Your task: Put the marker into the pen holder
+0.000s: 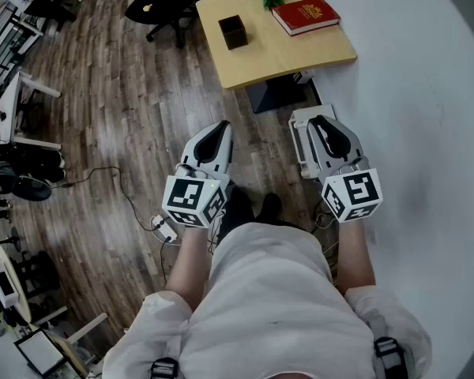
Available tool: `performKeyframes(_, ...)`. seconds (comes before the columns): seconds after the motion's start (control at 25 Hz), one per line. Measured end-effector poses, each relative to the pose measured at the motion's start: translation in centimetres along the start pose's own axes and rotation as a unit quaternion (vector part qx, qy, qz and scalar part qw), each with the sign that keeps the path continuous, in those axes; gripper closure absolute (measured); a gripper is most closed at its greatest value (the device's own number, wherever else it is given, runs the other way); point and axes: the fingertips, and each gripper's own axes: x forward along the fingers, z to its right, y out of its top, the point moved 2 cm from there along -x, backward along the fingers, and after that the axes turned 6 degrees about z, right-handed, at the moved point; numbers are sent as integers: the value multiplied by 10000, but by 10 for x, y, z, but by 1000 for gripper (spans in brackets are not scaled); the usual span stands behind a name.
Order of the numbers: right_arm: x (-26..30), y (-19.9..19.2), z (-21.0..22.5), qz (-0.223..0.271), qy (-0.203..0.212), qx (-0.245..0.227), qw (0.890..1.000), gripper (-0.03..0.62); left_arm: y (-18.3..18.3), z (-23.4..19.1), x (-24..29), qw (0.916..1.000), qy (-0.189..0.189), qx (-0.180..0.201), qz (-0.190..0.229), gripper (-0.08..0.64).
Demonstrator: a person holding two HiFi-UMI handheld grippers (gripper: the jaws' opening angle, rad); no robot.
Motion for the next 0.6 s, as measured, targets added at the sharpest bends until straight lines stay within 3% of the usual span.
performKeyframes(0.6,-14,7,-8,152,107,0,9998,522,0,11,-11,10000,85,21,14,548)
